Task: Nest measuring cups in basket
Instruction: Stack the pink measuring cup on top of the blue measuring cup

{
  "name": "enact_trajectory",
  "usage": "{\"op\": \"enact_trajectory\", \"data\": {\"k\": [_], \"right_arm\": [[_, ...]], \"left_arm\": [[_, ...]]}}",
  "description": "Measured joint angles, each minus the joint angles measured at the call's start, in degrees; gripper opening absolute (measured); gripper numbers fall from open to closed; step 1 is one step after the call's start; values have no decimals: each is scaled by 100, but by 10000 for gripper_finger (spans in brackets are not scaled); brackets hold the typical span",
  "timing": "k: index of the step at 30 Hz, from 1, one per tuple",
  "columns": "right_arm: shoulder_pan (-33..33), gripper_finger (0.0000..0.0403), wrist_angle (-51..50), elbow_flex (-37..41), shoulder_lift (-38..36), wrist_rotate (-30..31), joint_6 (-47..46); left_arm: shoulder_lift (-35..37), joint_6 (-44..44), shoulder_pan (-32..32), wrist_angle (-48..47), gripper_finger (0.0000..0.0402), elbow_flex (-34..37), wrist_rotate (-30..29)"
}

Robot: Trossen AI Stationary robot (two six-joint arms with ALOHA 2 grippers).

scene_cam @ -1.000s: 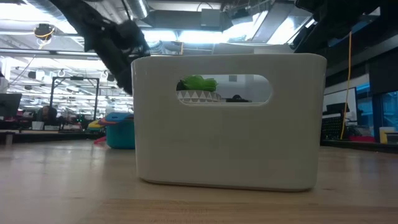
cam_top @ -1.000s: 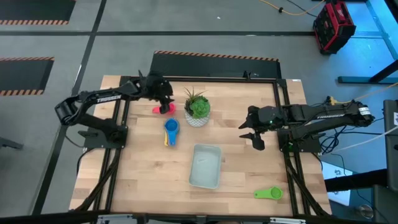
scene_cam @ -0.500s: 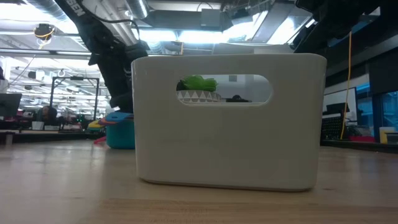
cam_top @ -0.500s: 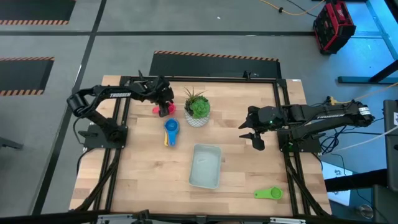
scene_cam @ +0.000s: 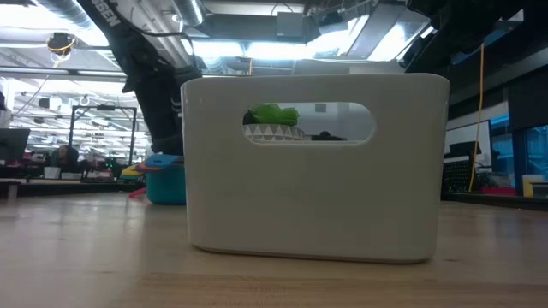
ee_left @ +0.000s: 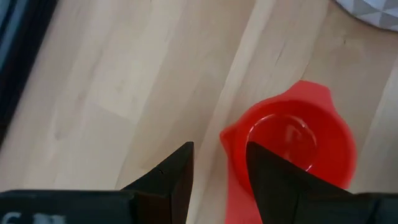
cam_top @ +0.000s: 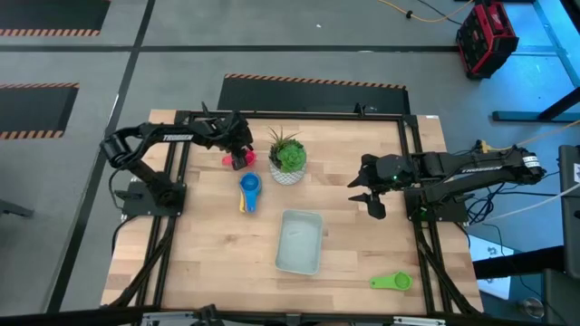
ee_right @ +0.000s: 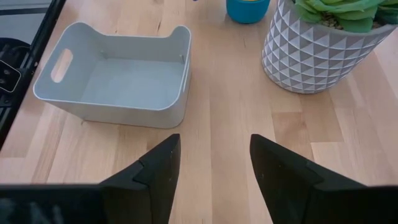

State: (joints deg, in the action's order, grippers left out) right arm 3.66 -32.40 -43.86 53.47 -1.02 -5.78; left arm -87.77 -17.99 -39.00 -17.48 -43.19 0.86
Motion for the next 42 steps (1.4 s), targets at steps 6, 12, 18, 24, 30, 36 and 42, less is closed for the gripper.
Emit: {"op": "enact_trajectory", "data": {"k": [6, 12, 18, 24, 30, 36, 42], "right_arm": [[2, 198, 0, 0, 0, 0, 1], [0, 198, -1, 0, 0, -2, 2], [0, 198, 0, 0, 0, -1, 24], [0, 198, 0, 0, 0, -2, 49], [-2, 198, 0, 0, 0, -2, 255], [-4, 198, 0, 0, 0, -2, 330], [-4, 198, 0, 0, 0, -2, 334]], "left_arm": [[-218, 411, 4, -3, 136, 5, 0], [-218, 446, 3, -6, 100, 5, -33], [-218, 685, 4, -5, 39, 5, -33], [-205, 1128, 4, 23, 14, -16, -26], [40, 1524, 22, -77, 12, 1, -41], [811, 2059, 37, -602, 6, 1, -459], [1824, 3226, 348, -1327, 6, 1, -439]]}}
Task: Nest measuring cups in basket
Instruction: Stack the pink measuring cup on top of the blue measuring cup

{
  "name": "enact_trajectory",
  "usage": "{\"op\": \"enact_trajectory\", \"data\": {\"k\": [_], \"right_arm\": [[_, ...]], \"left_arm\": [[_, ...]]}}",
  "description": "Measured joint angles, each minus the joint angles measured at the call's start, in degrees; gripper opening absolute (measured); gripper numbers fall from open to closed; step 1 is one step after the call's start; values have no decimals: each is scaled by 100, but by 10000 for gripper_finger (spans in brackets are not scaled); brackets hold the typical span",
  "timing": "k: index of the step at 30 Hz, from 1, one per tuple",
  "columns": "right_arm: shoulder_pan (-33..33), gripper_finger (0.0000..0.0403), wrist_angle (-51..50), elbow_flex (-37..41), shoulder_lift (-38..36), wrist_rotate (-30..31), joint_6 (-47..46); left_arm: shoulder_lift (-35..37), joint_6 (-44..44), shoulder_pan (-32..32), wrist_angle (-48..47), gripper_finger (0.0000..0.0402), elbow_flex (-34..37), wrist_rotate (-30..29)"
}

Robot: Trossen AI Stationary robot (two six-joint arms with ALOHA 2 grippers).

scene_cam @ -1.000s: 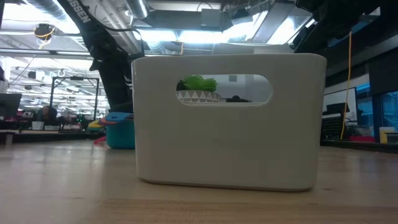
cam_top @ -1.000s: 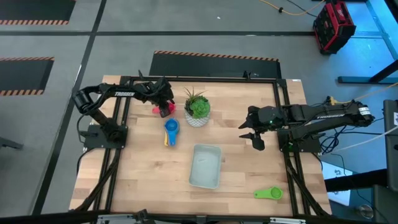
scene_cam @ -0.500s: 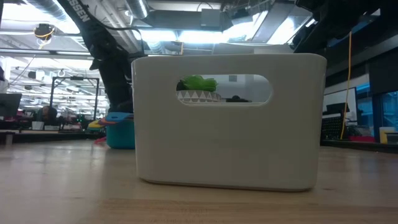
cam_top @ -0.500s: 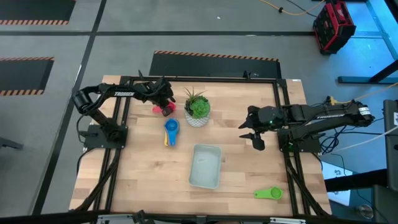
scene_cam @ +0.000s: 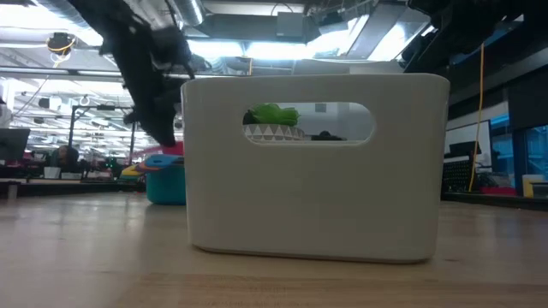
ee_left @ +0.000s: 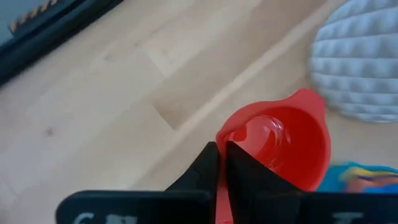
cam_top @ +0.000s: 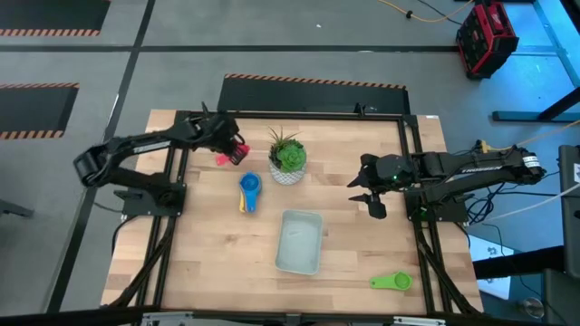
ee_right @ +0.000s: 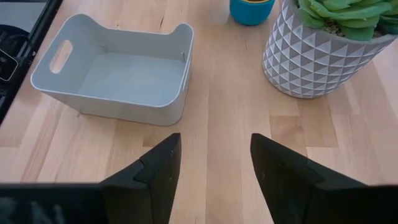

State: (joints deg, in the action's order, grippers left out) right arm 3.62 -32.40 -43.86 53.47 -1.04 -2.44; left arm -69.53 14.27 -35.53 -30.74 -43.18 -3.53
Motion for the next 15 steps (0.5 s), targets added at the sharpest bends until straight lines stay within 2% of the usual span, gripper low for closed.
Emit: {"op": "enact_trajectory", "data": {"k": [8, 15], "right_arm": [[0, 198, 48, 0, 1, 0, -4], [0, 198, 46, 0, 4, -2, -4]], "left_arm": [[1070, 2188, 1081, -540, 6, 0, 35], [1294, 4270, 2310, -575, 6, -2, 159]]}}
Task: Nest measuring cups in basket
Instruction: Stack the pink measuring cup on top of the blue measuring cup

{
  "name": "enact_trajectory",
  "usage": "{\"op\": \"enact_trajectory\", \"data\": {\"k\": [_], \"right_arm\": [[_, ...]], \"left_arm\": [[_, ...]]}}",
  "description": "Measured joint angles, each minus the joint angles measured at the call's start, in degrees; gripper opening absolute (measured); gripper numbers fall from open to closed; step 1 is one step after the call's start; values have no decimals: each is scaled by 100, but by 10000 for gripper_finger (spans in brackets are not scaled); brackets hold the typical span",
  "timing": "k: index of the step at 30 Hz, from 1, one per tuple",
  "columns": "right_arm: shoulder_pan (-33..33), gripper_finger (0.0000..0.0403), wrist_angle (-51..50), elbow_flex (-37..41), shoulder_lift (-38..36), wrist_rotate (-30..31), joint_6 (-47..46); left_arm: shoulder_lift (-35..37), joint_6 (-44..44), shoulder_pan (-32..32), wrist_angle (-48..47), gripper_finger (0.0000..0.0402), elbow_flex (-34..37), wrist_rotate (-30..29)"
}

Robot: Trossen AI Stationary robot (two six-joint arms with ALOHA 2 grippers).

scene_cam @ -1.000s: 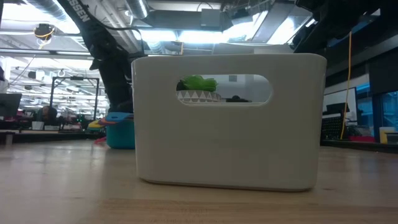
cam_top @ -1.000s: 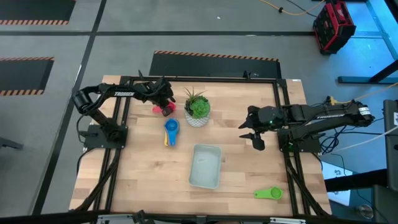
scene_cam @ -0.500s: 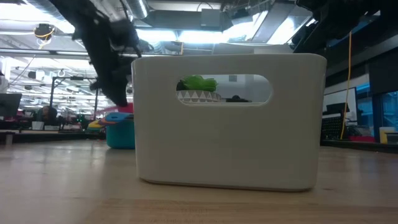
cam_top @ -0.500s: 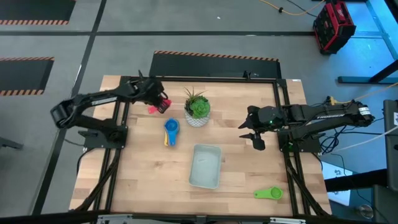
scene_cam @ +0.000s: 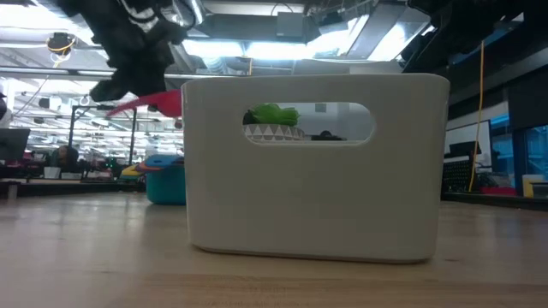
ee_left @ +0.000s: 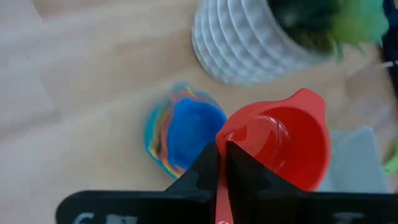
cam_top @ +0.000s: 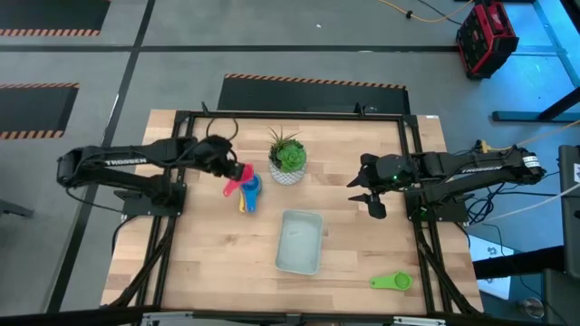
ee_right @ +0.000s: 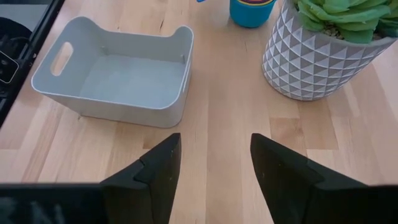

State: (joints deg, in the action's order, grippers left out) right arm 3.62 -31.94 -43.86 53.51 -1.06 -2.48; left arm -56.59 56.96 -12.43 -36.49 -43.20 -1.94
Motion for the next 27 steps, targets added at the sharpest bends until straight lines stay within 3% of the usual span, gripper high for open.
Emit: {"op": "enact_trajectory", "data": {"k": [9, 15, 22, 27], "right_arm": [[0, 198, 43, 0, 1, -7, -24], [-2, 198, 43, 0, 1, -7, -20], [-2, 198, 43, 0, 1, -7, -9], [-2, 198, 41, 0, 1, -7, -4]], "left_arm": [[-42, 2483, 1374, 14, 6, 0, -310], [-42, 3873, 2055, 8, 6, 0, -998], [-44, 4683, 2318, -87, 6, 0, -2238], [-329, 5094, 2194, -234, 6, 0, -2440]]}}
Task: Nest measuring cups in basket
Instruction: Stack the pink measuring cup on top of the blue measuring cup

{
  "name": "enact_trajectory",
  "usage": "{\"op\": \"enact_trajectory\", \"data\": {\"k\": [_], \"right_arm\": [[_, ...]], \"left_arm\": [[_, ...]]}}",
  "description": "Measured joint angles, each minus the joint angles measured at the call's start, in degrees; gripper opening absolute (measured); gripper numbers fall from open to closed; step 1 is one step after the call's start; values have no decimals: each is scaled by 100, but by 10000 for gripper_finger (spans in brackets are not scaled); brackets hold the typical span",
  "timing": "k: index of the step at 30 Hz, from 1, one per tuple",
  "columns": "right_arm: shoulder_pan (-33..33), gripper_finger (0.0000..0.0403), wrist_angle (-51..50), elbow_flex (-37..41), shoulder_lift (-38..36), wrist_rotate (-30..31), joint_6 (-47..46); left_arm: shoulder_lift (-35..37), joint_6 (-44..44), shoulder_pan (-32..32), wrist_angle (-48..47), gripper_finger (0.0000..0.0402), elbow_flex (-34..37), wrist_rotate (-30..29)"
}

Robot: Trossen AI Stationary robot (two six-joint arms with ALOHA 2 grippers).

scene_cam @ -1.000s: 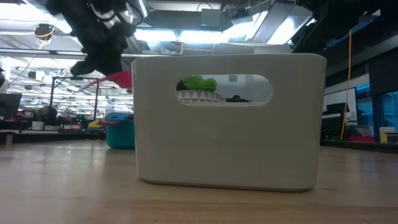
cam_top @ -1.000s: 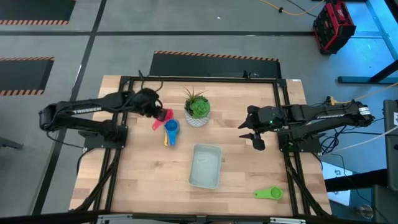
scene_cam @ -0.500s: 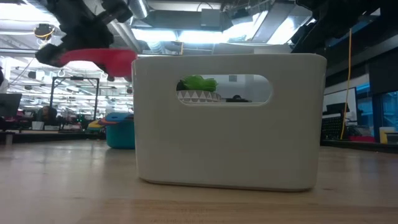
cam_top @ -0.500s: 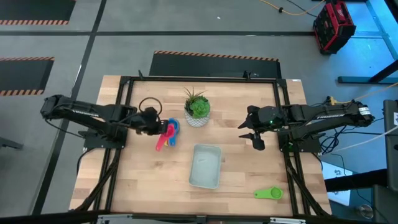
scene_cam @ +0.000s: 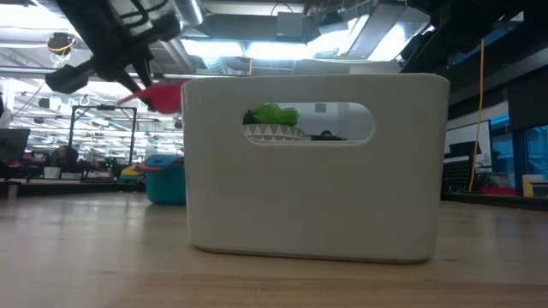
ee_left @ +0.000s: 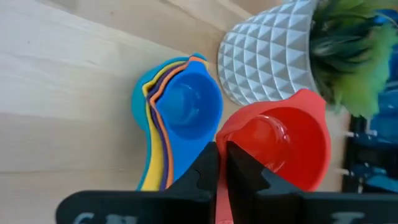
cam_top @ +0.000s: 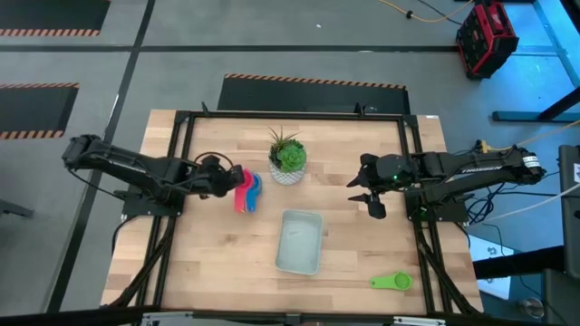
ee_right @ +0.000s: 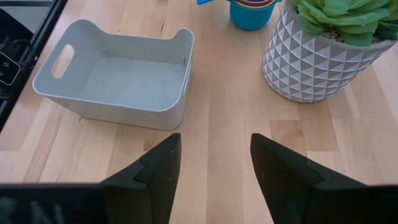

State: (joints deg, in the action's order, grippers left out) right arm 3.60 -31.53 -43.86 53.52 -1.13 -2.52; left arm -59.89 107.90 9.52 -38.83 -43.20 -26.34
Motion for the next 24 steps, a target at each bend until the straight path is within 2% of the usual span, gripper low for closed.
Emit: {"op": "enact_trajectory", "data": {"k": [10, 17, 24], "right_arm": [[2, 198, 13, 0, 0, 0, 2], [1, 198, 42, 2, -2, 0, 2], [2, 198, 43, 2, -2, 0, 1]], "left_arm": [[-682, 207, -290, 161, 9, 0, 98], [-953, 275, -541, 223, 10, 0, 460], [-1115, 303, -690, 225, 10, 0, 483]]}}
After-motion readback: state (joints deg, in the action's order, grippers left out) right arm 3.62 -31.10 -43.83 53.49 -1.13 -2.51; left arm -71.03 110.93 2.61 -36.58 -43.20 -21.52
